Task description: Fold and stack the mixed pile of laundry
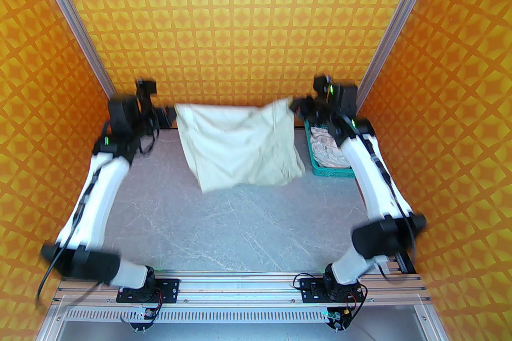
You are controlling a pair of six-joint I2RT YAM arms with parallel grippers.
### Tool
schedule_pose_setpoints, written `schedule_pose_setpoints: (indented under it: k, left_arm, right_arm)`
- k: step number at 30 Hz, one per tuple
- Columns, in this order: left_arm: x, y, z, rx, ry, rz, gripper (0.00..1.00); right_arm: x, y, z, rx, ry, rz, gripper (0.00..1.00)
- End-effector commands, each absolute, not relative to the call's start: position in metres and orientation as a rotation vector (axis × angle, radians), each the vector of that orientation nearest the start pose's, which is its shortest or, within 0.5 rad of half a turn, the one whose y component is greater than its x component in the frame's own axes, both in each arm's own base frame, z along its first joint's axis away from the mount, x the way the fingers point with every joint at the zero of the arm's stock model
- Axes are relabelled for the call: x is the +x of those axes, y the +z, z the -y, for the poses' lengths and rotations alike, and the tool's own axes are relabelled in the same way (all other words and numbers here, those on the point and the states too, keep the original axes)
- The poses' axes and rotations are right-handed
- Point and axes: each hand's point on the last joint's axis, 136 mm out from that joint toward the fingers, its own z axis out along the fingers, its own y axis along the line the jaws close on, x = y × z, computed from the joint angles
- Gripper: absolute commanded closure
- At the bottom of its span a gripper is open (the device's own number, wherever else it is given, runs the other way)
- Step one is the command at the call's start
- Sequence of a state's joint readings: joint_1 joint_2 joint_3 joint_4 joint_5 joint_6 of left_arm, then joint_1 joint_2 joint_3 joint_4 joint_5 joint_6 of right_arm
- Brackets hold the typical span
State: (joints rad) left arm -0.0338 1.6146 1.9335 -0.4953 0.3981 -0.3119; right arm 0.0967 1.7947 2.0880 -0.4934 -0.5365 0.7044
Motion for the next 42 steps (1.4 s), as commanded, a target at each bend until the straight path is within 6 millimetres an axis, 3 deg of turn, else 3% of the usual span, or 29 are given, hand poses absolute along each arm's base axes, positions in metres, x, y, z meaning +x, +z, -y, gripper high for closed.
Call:
schedule_pose_setpoints:
  k: [1,3,5,7,8,10,11,12,13,14,15,16,17,18,19,21,25,28,31,33,36,38,42]
  left_arm:
    - [0.435,0.571,0.079,0.18,-0.602,-1.537,1.0]
    - [0.422,0.586,0.079,0.202,-0.581,-1.515,1.0]
    - [0.405,0.583,0.081,0.217,-0.592,-1.528,1.0]
    - [0.393,0.554,0.085,0.21,-0.628,-1.597,1.0]
    - [0.383,0.538,0.085,0.193,-0.64,-1.632,1.0]
    - [0.365,0.487,0.085,0.141,-0.673,-1.741,1.0]
    - [0.354,0.453,0.085,0.107,-0.695,-1.808,1.0]
    - [0.345,0.406,0.086,0.059,-0.724,-1.905,1.0]
    - [0.327,0.379,0.088,0.035,-0.744,-1.95,1.0]
    - [0.314,0.347,0.089,0.004,-0.762,-2.015,0.99]
    - [0.297,0.303,0.089,-0.052,-0.778,-2.111,0.9]
    - [0.286,0.271,0.087,-0.11,-0.778,-2.182,0.69]
    - [0.274,0.24,0.083,-0.172,-0.764,-2.255,0.42]
    - [0.264,0.219,0.079,-0.213,-0.741,-2.308,0.35]
    - [0.255,0.203,0.075,-0.244,-0.716,-2.344,0.29]
    - [0.247,0.191,0.065,-0.278,-0.633,-2.376,0.21]
    - [0.253,0.195,0.064,-0.247,-0.597,-2.398,0.29]
    - [0.265,0.198,0.089,-0.122,-0.631,-2.42,0.38]
    - [0.279,0.189,0.126,0.006,-0.69,-2.445,0.45]
    - [0.29,0.167,0.146,0.064,-0.706,-2.497,0.52]
    - [0.307,0.136,0.161,0.073,-0.729,-2.539,0.61]
    - [0.319,0.115,0.165,0.066,-0.725,-2.567,0.61]
    - [0.338,0.074,0.168,0.05,-0.706,-2.636,0.63]
  right_arm:
    - [0.47,0.561,-0.146,-0.019,1.139,-1.586,1.0]
    - [0.46,0.567,-0.146,-0.037,1.134,-1.579,1.0]
    - [0.451,0.55,-0.145,-0.031,1.129,-1.632,1.0]
    - [0.438,0.512,-0.143,0.0,1.115,-1.705,1.0]
    - [0.434,0.482,-0.142,0.028,1.104,-1.762,1.0]
    - [0.418,0.419,-0.137,0.08,1.064,-1.882,1.0]
    - [0.406,0.378,-0.135,0.113,1.053,-1.958,1.0]
    - [0.392,0.344,-0.134,0.128,1.044,-2.02,1.0]
    - [0.381,0.311,-0.131,0.148,1.025,-2.087,1.0]
    - [0.36,0.265,-0.126,0.18,0.986,-2.186,1.0]
    - [0.341,0.224,-0.12,0.221,0.937,-2.282,0.95]
    - [0.325,0.193,-0.112,0.26,0.88,-2.361,0.86]
    - [0.307,0.162,-0.102,0.311,0.805,-2.446,0.66]
    - [0.292,0.139,-0.096,0.349,0.753,-2.506,0.49]
    - [0.282,0.125,-0.09,0.375,0.714,-2.541,0.41]
    - [0.27,0.112,-0.084,0.411,0.667,-2.58,0.33]
    - [0.272,0.127,-0.089,0.371,0.671,-2.585,0.32]
    - [0.279,0.138,-0.102,0.275,0.634,-2.589,0.34]
    - [0.285,0.13,-0.122,0.177,0.596,-2.651,0.37]
    - [0.289,0.118,-0.132,0.137,0.569,-2.679,0.4]
    - [0.303,0.111,-0.149,0.087,0.584,-2.695,0.46]
    - [0.312,0.103,-0.157,0.059,0.561,-2.721,0.47]
    - [0.323,0.067,-0.15,0.088,0.434,-2.808,0.54]
